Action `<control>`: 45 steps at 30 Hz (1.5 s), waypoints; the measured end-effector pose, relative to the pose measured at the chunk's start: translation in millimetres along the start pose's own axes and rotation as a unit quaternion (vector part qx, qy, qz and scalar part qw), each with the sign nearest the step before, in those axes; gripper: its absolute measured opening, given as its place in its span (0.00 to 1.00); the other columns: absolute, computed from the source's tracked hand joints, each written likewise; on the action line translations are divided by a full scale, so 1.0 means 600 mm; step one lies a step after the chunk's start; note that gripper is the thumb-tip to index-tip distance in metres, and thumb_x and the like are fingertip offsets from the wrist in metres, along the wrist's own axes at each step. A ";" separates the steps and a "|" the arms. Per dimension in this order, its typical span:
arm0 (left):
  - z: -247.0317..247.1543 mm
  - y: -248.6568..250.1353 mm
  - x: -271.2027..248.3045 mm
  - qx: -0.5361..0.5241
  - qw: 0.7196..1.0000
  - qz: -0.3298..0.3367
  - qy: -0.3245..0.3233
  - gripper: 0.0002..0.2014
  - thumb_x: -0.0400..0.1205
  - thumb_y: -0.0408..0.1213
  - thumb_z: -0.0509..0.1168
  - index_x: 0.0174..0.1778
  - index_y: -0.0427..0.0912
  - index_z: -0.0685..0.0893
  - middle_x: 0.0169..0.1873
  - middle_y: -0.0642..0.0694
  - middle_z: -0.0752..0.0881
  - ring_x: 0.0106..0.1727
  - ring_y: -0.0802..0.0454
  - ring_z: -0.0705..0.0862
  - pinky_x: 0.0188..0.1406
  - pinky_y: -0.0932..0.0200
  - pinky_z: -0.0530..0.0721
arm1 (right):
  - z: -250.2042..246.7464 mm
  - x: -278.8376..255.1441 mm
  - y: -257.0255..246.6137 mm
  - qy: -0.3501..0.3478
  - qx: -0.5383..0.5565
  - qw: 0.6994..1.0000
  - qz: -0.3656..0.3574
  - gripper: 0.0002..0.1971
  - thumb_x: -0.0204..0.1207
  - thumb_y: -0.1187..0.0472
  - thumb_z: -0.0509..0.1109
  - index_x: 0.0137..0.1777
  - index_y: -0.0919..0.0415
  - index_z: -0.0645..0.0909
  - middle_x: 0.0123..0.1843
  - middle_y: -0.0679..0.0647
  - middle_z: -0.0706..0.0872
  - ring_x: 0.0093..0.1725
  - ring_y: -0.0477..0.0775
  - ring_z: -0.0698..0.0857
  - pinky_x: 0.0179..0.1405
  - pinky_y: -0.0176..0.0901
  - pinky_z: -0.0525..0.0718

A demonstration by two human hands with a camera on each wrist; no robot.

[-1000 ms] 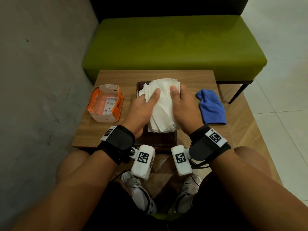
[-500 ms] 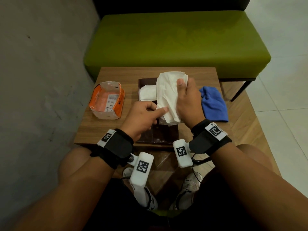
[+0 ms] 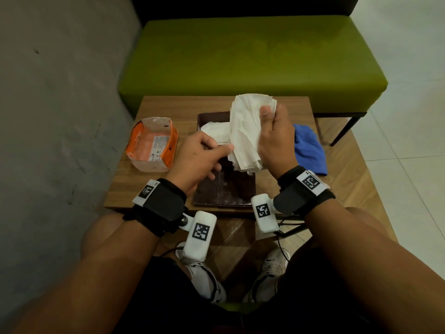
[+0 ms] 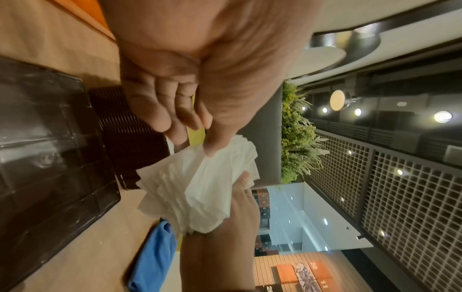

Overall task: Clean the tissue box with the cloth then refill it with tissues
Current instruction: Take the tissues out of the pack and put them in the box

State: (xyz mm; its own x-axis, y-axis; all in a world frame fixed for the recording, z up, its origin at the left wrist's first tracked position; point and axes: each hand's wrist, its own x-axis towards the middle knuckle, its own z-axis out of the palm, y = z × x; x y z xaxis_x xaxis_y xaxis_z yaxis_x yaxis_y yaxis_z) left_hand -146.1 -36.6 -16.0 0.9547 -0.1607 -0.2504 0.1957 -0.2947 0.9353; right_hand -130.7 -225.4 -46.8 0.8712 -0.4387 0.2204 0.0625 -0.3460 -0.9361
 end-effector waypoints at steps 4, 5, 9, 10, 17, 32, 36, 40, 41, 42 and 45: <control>0.013 0.013 -0.006 -0.020 0.997 -0.025 -0.069 0.18 0.88 0.45 0.75 0.54 0.29 0.88 0.39 0.42 0.93 0.31 0.53 0.90 0.21 0.62 0.85 | 0.001 0.001 0.000 0.004 -0.011 1.000 -0.009 0.14 0.95 0.52 0.58 0.56 0.63 0.75 0.40 0.49 0.78 0.33 0.33 0.75 0.33 0.29 0.72; 0.015 0.014 -0.005 -0.030 0.995 -0.039 -0.086 0.18 0.89 0.45 0.74 0.57 0.28 0.89 0.44 0.39 0.94 0.33 0.52 0.91 0.23 0.62 0.86 | 0.002 0.000 -0.002 0.003 -0.008 1.000 -0.012 0.12 0.95 0.53 0.58 0.55 0.61 0.74 0.39 0.46 0.77 0.33 0.32 0.75 0.34 0.28 0.72; 0.018 0.015 0.001 -0.060 0.992 -0.064 -0.089 0.09 0.87 0.38 0.75 0.54 0.35 0.90 0.45 0.43 0.94 0.35 0.56 0.90 0.26 0.65 0.86 | 0.004 -0.002 -0.006 0.001 0.006 1.000 -0.015 0.11 0.95 0.55 0.59 0.53 0.60 0.72 0.38 0.46 0.74 0.31 0.33 0.74 0.34 0.29 0.73; 0.016 0.014 0.003 -0.068 0.991 -0.072 -0.094 0.06 0.88 0.37 0.75 0.53 0.37 0.90 0.45 0.44 0.94 0.36 0.57 0.89 0.26 0.65 0.85 | 0.002 -0.002 -0.005 0.000 0.007 1.000 -0.012 0.11 0.96 0.55 0.59 0.53 0.61 0.73 0.39 0.46 0.75 0.31 0.33 0.74 0.33 0.30 0.72; 0.016 0.014 -0.003 -0.091 0.988 -0.068 -0.104 0.16 0.89 0.45 0.73 0.61 0.33 0.89 0.48 0.44 0.94 0.39 0.57 0.90 0.30 0.63 0.87 | 0.003 0.004 -0.007 -0.005 0.018 1.000 -0.018 0.10 0.95 0.54 0.58 0.55 0.58 0.74 0.40 0.45 0.78 0.33 0.32 0.76 0.35 0.30 0.74; 0.024 0.007 -0.002 -0.094 0.988 -0.064 -0.103 0.13 0.88 0.43 0.74 0.53 0.33 0.87 0.47 0.37 0.92 0.38 0.51 0.90 0.27 0.62 0.86 | 0.004 0.001 -0.021 -0.023 -0.011 0.999 -0.027 0.10 0.95 0.52 0.59 0.53 0.56 0.73 0.39 0.44 0.77 0.33 0.34 0.76 0.33 0.32 0.73; 0.002 0.004 0.001 -0.094 0.988 -0.056 -0.106 0.08 0.89 0.38 0.73 0.45 0.42 0.84 0.40 0.45 0.93 0.38 0.55 0.92 0.28 0.63 0.89 | -0.010 0.004 -0.014 -0.014 -0.021 1.000 -0.018 0.12 0.94 0.48 0.59 0.53 0.54 0.74 0.40 0.44 0.80 0.34 0.36 0.77 0.39 0.50 0.81; -0.008 0.005 0.007 -0.036 0.989 -0.059 -0.127 0.07 0.89 0.38 0.73 0.48 0.40 0.85 0.39 0.45 0.91 0.37 0.56 0.90 0.28 0.64 0.88 | -0.012 0.002 -0.013 -0.027 -0.024 0.999 -0.017 0.14 0.93 0.43 0.59 0.55 0.53 0.76 0.42 0.46 0.83 0.40 0.44 0.81 0.46 0.66 0.86; -0.006 0.005 0.008 -0.025 0.989 -0.064 -0.129 0.07 0.89 0.38 0.73 0.49 0.40 0.85 0.42 0.43 0.90 0.37 0.56 0.90 0.27 0.64 0.88 | -0.010 0.000 -0.015 -0.032 -0.026 0.999 -0.019 0.14 0.93 0.43 0.59 0.54 0.52 0.76 0.43 0.47 0.83 0.40 0.46 0.81 0.46 0.67 0.86; -0.003 0.006 0.007 -0.018 0.989 -0.071 -0.128 0.07 0.89 0.39 0.73 0.50 0.39 0.85 0.44 0.40 0.90 0.37 0.56 0.90 0.27 0.64 0.88 | -0.008 -0.002 -0.020 -0.038 -0.029 0.999 -0.021 0.14 0.93 0.43 0.59 0.54 0.52 0.76 0.43 0.48 0.83 0.40 0.47 0.81 0.46 0.67 0.86; 0.010 0.007 0.007 0.006 0.992 -0.089 -0.091 0.09 0.90 0.42 0.73 0.58 0.39 0.85 0.53 0.39 0.92 0.44 0.52 0.92 0.32 0.59 0.89 | -0.006 -0.008 -0.029 -0.046 -0.039 0.998 -0.025 0.13 0.94 0.45 0.59 0.54 0.52 0.76 0.42 0.49 0.83 0.39 0.47 0.80 0.44 0.62 0.84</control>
State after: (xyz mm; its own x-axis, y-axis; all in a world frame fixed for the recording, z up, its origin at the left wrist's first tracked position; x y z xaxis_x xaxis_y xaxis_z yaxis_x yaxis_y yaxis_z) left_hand -142.6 -44.3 -15.0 0.8491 -0.2724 -0.4525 0.3528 -0.3450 0.8698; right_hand -137.8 -220.6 -30.6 0.9089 -0.3429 0.2374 0.0723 -0.4311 -0.8994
